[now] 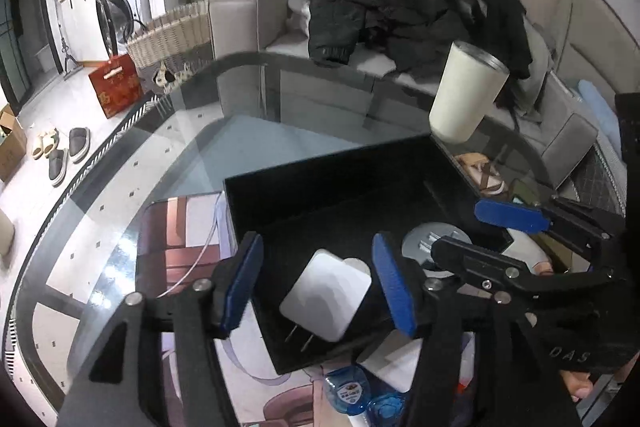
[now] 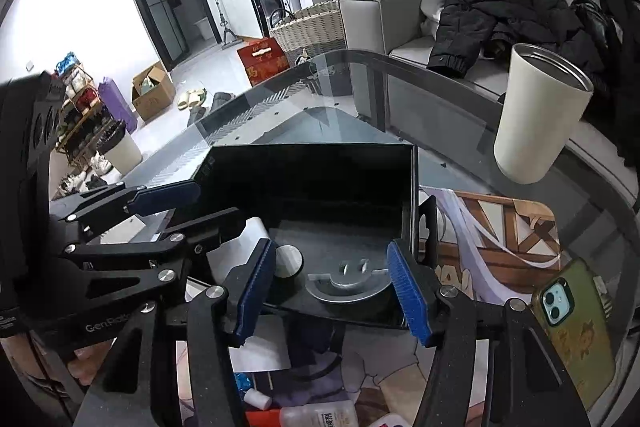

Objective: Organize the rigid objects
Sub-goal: 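Open left tool into the black box while right tool releases the grey disc there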

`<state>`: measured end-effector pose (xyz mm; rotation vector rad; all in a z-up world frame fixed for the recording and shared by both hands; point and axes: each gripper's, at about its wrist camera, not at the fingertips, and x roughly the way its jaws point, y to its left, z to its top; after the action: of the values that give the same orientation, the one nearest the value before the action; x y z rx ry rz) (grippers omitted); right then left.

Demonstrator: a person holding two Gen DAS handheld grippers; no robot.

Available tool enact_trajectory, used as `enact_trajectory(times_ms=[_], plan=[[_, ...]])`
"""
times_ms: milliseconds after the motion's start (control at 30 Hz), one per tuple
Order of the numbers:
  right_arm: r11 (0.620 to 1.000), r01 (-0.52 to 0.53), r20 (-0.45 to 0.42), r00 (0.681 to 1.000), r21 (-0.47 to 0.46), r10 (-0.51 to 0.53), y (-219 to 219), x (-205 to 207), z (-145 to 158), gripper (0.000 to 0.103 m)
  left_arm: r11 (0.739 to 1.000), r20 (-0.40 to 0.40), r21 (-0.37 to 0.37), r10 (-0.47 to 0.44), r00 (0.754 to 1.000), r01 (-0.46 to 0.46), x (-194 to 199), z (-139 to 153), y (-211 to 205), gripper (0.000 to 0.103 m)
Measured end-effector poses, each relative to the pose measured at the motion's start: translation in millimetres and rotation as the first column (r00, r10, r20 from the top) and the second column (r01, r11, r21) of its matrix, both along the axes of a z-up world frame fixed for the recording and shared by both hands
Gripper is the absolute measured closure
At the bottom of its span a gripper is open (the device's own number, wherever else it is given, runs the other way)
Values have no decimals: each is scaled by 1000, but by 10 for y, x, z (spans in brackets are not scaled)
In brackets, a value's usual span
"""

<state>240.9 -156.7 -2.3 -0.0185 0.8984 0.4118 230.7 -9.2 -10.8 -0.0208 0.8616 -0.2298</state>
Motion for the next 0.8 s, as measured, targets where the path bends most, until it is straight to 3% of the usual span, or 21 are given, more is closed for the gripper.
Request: enact_trajectory(times_ms=[133,233,333,400,467,533,633,733,800], plan=[[1000,17,57,998,12,-18,-74,-201,86,41,1000,99,0,13,995,-13,-248,117,18,29],[999,45,132,990,17,-47,-175,-435,176,30,999,201,-14,38,979,-36,-525,220,52,22],[994,89,187,977,57,-99,-331,-716,266,28,999,315,-29,45,948,-38,-859,318,86,19],[990,118,221,966,74,-132,-410,-872,318,22,996,395,-37,89,914,-81,-1106,354,109,7],[984,159,291,941,77,-175,-483,-1104,368,12,989,470,-47,144,871,-139,-1360,370,128,0],[978,198,392,896,69,-209,-535,-1387,398,11,988,500,-48,152,853,-148,-1514,364,129,0],[977,212,522,830,33,-198,-490,-1737,441,6,994,498,-31,107,861,-106,-1673,320,91,0],[975,222,594,782,21,-191,-446,-1980,430,1,995,493,-22,95,865,-97,-1802,265,52,0],[974,226,615,768,3,-180,-411,-2089,409,1,995,494,-15,95,865,-100,-1865,224,42,0]])
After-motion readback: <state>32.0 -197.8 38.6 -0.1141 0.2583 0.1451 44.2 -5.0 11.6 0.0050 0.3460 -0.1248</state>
